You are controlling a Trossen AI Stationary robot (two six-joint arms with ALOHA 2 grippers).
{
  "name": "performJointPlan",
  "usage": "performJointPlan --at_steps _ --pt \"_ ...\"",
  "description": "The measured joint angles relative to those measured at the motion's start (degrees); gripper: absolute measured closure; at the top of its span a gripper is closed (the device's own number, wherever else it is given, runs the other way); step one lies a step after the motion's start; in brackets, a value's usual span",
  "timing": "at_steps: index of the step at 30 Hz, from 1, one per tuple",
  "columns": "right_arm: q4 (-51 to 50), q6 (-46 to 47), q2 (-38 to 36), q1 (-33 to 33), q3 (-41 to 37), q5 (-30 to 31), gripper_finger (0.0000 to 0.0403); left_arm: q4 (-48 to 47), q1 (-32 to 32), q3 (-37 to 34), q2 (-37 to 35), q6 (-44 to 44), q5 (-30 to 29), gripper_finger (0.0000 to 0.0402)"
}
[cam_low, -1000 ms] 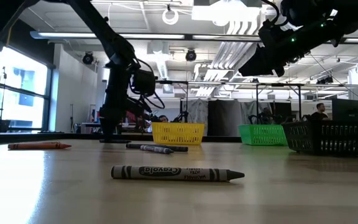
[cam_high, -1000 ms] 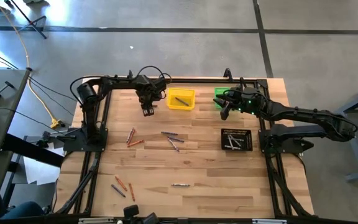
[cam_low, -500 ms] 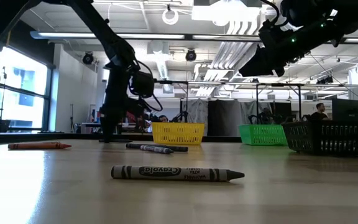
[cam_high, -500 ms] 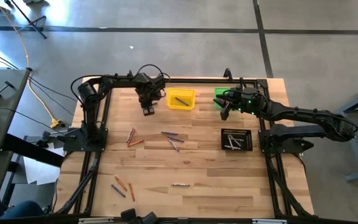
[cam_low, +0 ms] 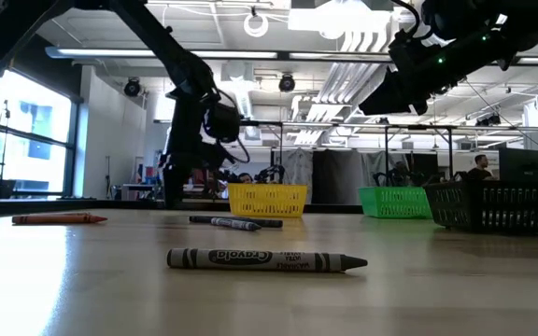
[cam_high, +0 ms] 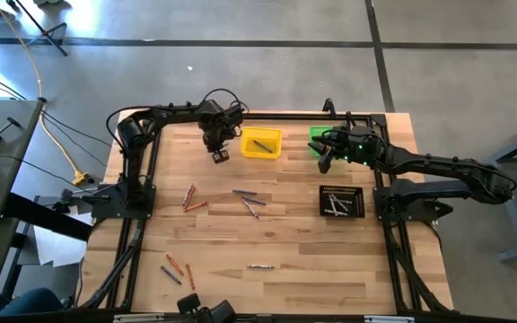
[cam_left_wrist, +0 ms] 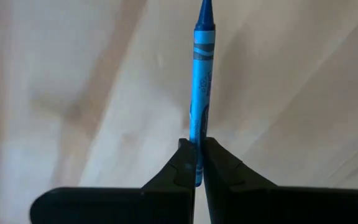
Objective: Sort crayons
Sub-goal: Put the blue crayon into the yellow bin
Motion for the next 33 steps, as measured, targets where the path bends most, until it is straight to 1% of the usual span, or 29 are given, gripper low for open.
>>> performJointPlan --at_steps 8,17,20,25,29,33 --pt "-0.5 0.1 0.0 0.0 0.0 0.0 0.0286 -2.4 0.0 3.7 0.0 0.0 -4.2 0.0401" --pt "-1.0 0.0 0.0 0.0 0.0 0.1 0.0286 -3.5 0.0 6.8 -0.2 0.0 -15.0 0.0401" --pt "-2.4 0.0 0.0 0.0 0.0 2.0 0.0286 -3.5 0.0 8.0 -0.2 0.0 -15.5 0.0401" --pt "-6.1 0.1 0.0 -0.1 0.0 7.8 0.0286 -3.5 -1.0 11.1 -0.2 0.1 -15.7 0.0401" --pt "-9.0 1.0 0.0 -0.1 0.0 11.4 0.0286 -3.4 -2.4 15.7 -0.3 0.2 -15.7 0.0401" --pt "-11.5 2.2 0.0 -0.1 0.0 13.1 0.0286 -3.4 -4.8 20.8 -0.3 0.1 -15.7 0.0401"
